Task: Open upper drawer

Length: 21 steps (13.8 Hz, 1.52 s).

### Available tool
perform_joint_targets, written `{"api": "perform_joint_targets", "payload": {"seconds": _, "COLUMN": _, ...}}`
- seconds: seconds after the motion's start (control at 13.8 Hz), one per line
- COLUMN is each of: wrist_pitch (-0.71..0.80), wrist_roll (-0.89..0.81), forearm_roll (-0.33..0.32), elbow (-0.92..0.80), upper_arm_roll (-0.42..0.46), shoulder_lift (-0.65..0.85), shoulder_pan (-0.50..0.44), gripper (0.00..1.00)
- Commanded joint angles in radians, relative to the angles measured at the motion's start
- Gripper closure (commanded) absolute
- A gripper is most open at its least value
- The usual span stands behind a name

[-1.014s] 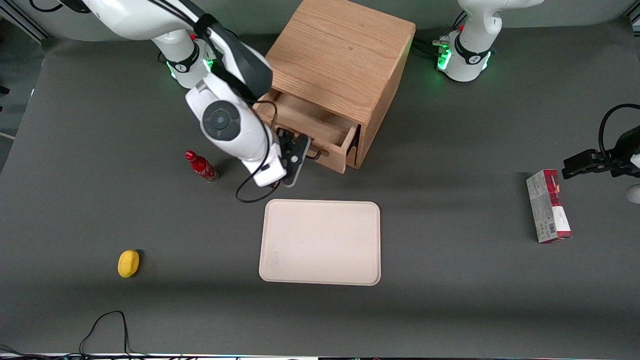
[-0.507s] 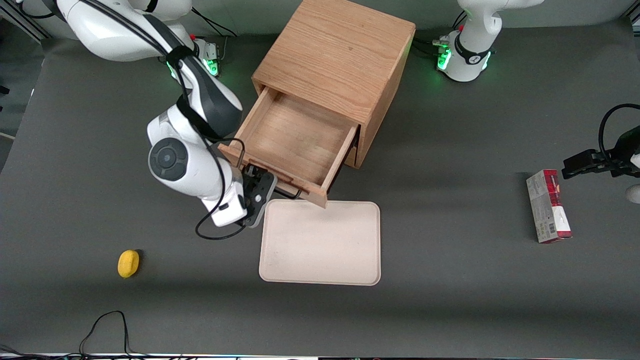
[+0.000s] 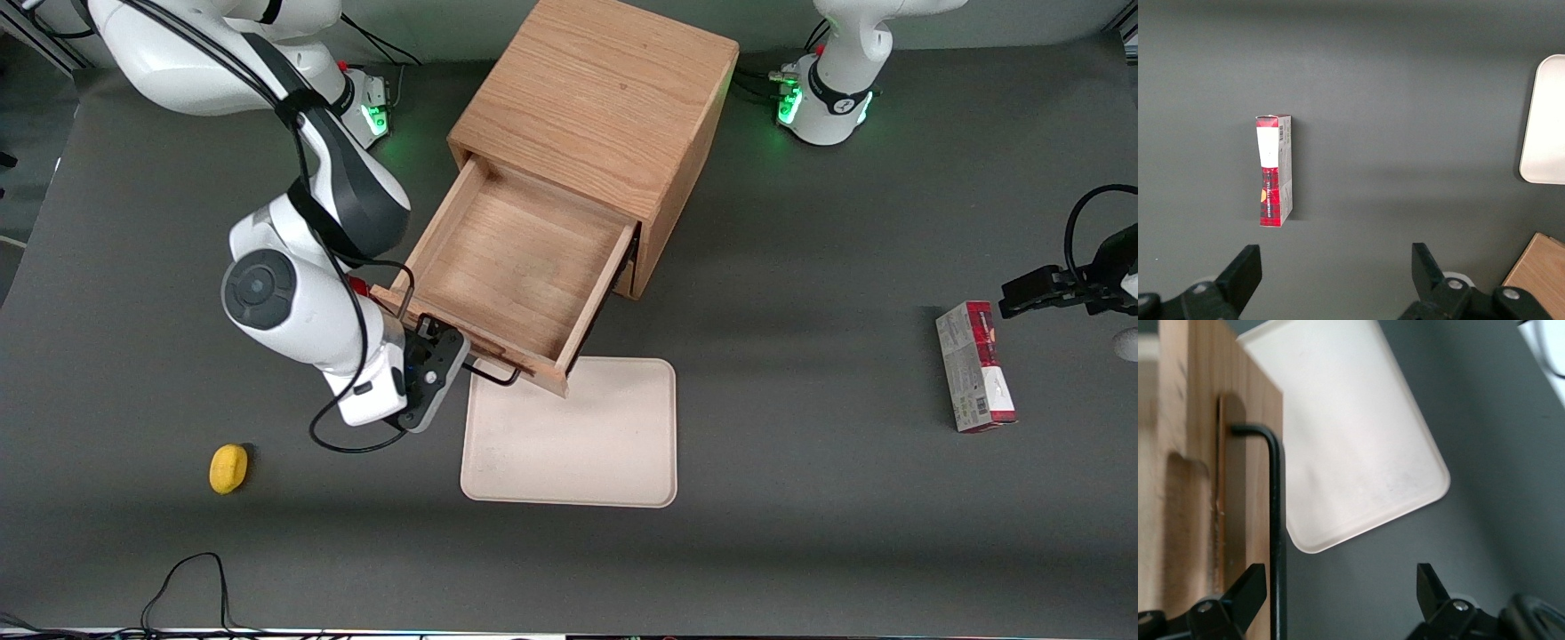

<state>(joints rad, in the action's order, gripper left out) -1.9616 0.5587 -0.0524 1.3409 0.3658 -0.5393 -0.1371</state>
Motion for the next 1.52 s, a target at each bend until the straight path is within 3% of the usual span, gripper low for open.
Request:
{"api": "perform_joint_targets", "payload": {"seconds": 0.0, "wrist_pitch": 0.033, "wrist_roll": -0.237, "forearm_roll": -0.017, "elbow": -0.002, "upper_arm_roll": -0.011, "shoulder_lift": 0.099, "shoulder_pan": -0.007, "gripper": 0.00}}
{"api": "perform_joint_targets", "payload": {"seconds": 0.29, "wrist_pitch": 0.291, "wrist_roll": -0.544, "forearm_roll": -0.015, "elbow": 0.065, "upper_arm_roll": -0.103, "shoulder_lift": 0.264, "shoulder_pan": -0.009, "gripper": 0.00}}
{"api": "perform_joint_targets", "payload": {"seconds": 0.43, "wrist_pitch": 0.290, "wrist_roll": -0.626, "forearm_roll": -0.009, "elbow": 0.262, "upper_arm_roll": -0.181, "shoulder_lift": 0.436, "shoulder_pan": -0.006, "gripper": 0.00}}
{"api": "perform_joint_targets", "payload": {"seconds": 0.58, "wrist_pitch": 0.267, "wrist_roll": -0.666, "forearm_roll": 0.058, "elbow": 0.422, "upper_arm_roll": -0.255, "shoulder_lift": 0.591, "shoulder_pan": 0.002, "gripper": 0.00}}
{"api": "perform_joint_targets", "payload": {"seconds": 0.72, "wrist_pitch": 0.263, "wrist_roll": -0.669, "forearm_roll": 0.080, "elbow": 0.515, "upper_arm_roll": -0.321, "shoulder_lift": 0.697, "shoulder_pan": 0.011, "gripper": 0.00}}
{"api": "perform_joint_targets", "payload": {"seconds": 1.16, "wrist_pitch": 0.288, "wrist_roll": -0.613, "forearm_roll": 0.080, "elbow": 0.529, "upper_arm_roll": -0.421, "shoulder_lift": 0.729, "shoulder_pan": 0.014, "gripper": 0.00}}
{"api": "perform_joint_targets", "payload": {"seconds": 1.45, "wrist_pitch": 0.316, "wrist_roll": -0.570, "forearm_roll": 0.082, "elbow": 0.512, "upper_arm_roll": -0.433, "shoulder_lift": 0.726, "shoulder_pan": 0.016, "gripper": 0.00}}
